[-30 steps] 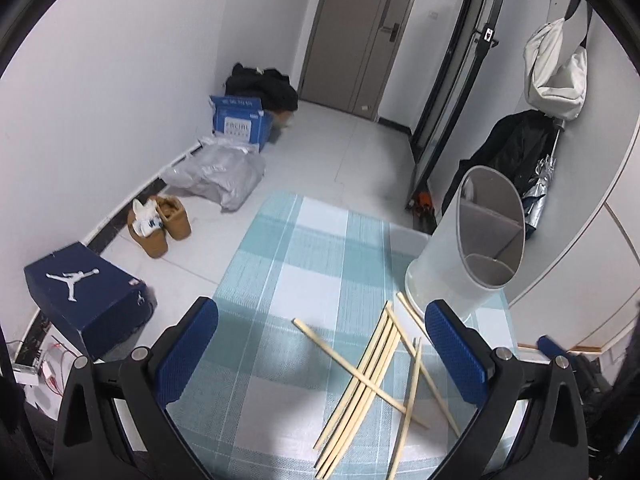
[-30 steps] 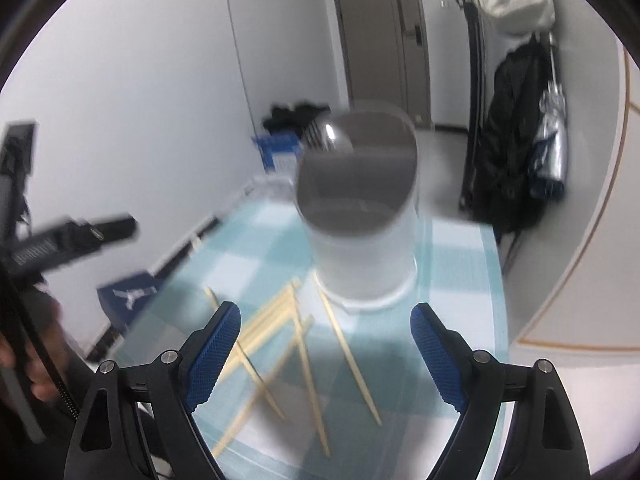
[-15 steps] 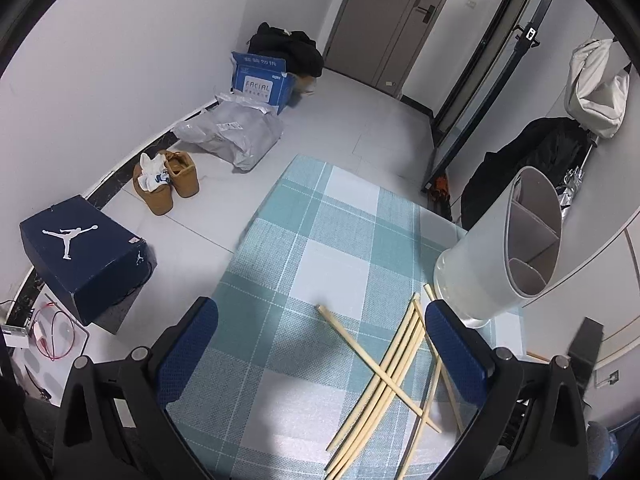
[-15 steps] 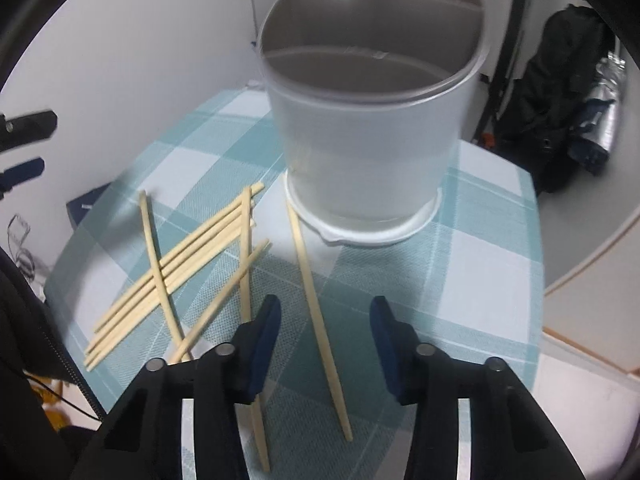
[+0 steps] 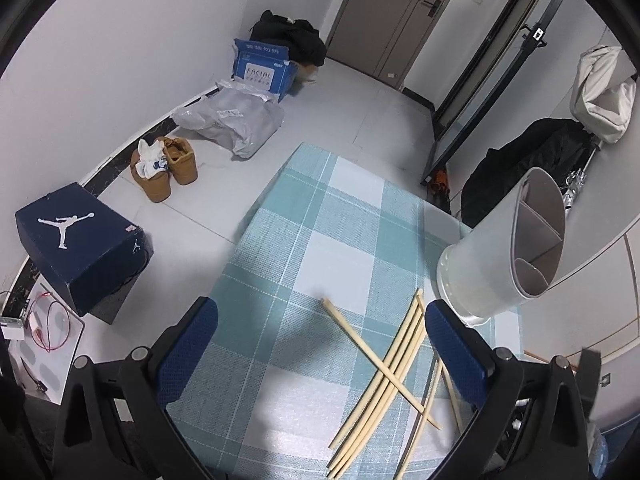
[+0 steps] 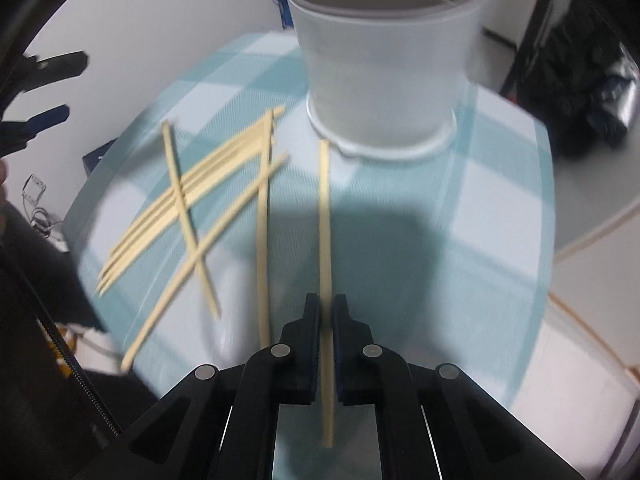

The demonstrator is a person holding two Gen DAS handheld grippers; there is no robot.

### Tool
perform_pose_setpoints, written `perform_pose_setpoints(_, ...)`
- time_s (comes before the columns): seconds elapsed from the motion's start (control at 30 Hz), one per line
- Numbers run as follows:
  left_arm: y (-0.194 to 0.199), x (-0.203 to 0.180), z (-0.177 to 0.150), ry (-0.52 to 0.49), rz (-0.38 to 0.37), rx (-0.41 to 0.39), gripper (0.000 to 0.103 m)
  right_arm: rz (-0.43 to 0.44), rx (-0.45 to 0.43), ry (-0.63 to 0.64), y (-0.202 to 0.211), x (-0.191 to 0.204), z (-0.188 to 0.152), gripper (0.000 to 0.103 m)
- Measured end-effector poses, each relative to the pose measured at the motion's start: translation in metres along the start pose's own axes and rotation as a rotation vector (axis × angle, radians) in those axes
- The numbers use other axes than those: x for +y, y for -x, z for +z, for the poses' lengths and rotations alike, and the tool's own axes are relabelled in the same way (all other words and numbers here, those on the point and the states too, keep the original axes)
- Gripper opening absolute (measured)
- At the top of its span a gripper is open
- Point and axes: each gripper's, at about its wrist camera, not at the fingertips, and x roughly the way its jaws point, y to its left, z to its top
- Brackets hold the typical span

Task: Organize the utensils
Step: 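Lower the right gripper onto the chopsticks and close on one chopstick, then lower the left gripper and grasp a chopstick while the right gripper holds its chopstick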

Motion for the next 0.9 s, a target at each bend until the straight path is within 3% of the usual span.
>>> perform_pose_setpoints(0.13, -0.006, 0.004, 0.001, 0.040, -0.007, 0.032, 0.102, 0.059, 0.071, -0.017, 0.009, -0.004, -0.020, 0.009)
perform_pose_setpoints(0.2, -0.006, 0.005, 0.001, 0.052, -0.010, 0.035, 0.102, 0.081, 0.048, 0.007, 0.014, -0.003, -0.021, 0.012)
perform_pose_setpoints(0.27, -0.006, 0.004, 0.002, 0.048, 0.002, 0.027, 0.102, 0.066, 0.020, 0.029, 0.018, -0.002, -0.018, 0.022)
perform_pose_setpoints(0.4, -0.007, 0.009, 0.003, 0.059, 0.019, 0.021, 0.102, 0.054, -0.030, 0.036, 0.012, -0.004, 0.013, 0.025)
perform_pose_setpoints(0.53, -0.016, 0.020, 0.004, 0.122, 0.021, 0.080, 0.102, 0.028, -0.060, 0.042, -0.004, -0.002, 0.042, 0.025)
perform_pose_setpoints(0.7, -0.019, 0.019, 0.004, 0.066, 0.059, 0.108, 0.102, 0.016, -0.086, -0.001, -0.021, 0.000, 0.059, 0.025)
perform_pose_setpoints(0.77, -0.020, 0.020, 0.002, 0.067, 0.050, 0.118, 0.102, 0.008, -0.105, -0.021, -0.024, -0.001, 0.060, 0.020)
perform_pose_setpoints(0.83, -0.023, 0.023, 0.001, 0.081, 0.033, 0.140, 0.102, -0.003, -0.114, -0.015, -0.027, 0.002, 0.062, 0.009)
perform_pose_setpoints(0.9, -0.027, 0.026, 0.000, 0.098, 0.025, 0.162, 0.102, 0.011, -0.116, -0.008, -0.028, 0.004, 0.063, 0.007)
